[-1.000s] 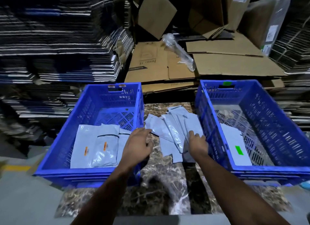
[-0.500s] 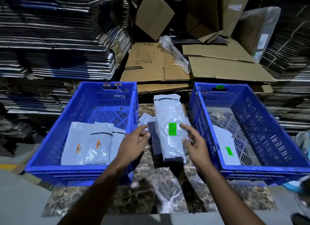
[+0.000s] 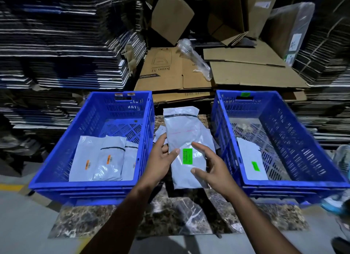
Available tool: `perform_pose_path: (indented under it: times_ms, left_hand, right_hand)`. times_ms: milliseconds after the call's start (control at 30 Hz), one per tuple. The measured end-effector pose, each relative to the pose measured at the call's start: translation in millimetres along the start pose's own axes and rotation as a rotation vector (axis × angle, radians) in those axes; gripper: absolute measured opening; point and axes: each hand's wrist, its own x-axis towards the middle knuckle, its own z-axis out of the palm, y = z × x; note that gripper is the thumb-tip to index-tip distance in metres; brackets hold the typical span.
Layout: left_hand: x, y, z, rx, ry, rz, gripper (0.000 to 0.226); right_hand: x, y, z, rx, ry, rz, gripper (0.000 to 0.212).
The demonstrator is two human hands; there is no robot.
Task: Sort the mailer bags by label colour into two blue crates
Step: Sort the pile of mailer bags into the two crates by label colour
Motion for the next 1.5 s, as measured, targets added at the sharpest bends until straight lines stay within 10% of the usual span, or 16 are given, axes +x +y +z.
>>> perform_pose_path:
  times_ms: [333,633,1000,1500]
  left_hand:
    - [29,-6,52,0.092,-0.029,-0.053,0.032]
    - [54,-33,145,0.789,-0.429,0.137,0.059]
    - [41,-54,172,1.091,-0.436,0.211,0.070]
    - [72,-22,38,1.234,-0.254,0.154,0.070]
  right_hand:
    - [-5,10,-58,-0.070,0.167,-0.018,0.073]
    - [-17,48,-200,-0.267,0.564,0.222,0.073]
    - [-18,106,-253,-0.763,0.090,0.833,0.071]
    - [45,27,-109,-0.417,0.405,0.140,0.037]
